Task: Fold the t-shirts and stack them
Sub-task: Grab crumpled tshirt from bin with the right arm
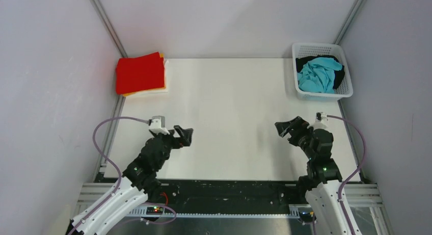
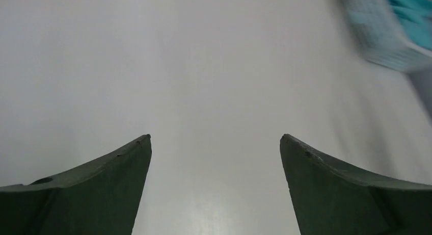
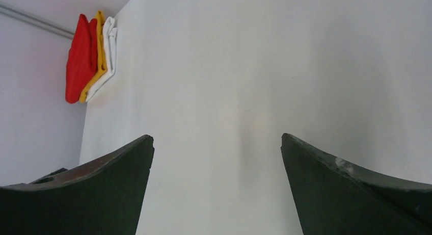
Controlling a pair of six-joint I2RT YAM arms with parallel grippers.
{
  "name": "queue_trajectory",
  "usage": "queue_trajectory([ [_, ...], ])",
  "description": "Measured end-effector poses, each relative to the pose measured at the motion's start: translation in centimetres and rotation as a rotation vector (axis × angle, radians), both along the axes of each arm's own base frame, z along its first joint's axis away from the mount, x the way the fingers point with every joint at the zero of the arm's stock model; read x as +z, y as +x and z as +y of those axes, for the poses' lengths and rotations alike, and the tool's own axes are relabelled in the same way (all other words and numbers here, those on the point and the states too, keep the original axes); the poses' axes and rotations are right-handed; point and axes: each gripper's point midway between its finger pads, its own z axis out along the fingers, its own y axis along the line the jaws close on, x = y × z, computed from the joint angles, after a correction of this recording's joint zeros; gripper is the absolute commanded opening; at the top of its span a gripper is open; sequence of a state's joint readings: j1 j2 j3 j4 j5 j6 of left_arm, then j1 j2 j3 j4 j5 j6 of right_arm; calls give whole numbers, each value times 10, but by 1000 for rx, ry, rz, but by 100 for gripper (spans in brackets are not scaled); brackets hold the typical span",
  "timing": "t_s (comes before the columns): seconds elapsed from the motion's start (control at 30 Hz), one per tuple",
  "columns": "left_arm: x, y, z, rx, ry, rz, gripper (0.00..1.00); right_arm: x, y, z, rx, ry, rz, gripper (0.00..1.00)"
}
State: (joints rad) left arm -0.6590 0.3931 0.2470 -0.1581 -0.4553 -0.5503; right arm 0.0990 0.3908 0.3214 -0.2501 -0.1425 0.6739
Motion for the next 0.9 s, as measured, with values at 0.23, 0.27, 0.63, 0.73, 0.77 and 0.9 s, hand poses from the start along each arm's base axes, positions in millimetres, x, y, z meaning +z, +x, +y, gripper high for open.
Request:
queue_trajectory([
  [0.23,58,-11,-70,-383,-129,-204,100,21,5,13,88,-1,-99,100],
  [0.27,64,-9,-72,-391,-124,-219,100,24,7,13,91,-8,-111,100],
  [0.63,91,17,-92,-421,-43,-242,100,142,114,-33,-89,-166,-190,100],
  [0.73,85,22,-91,-406,-23,-227,100,144,165,-72,-232,-228,-128,100],
  [0.77,83,23,-91,-400,-14,-224,100,139,177,-85,-278,-246,-98,100],
  [0.9,82,27,-86,-372,4,-226,100,101,224,-142,-441,-330,57,100],
])
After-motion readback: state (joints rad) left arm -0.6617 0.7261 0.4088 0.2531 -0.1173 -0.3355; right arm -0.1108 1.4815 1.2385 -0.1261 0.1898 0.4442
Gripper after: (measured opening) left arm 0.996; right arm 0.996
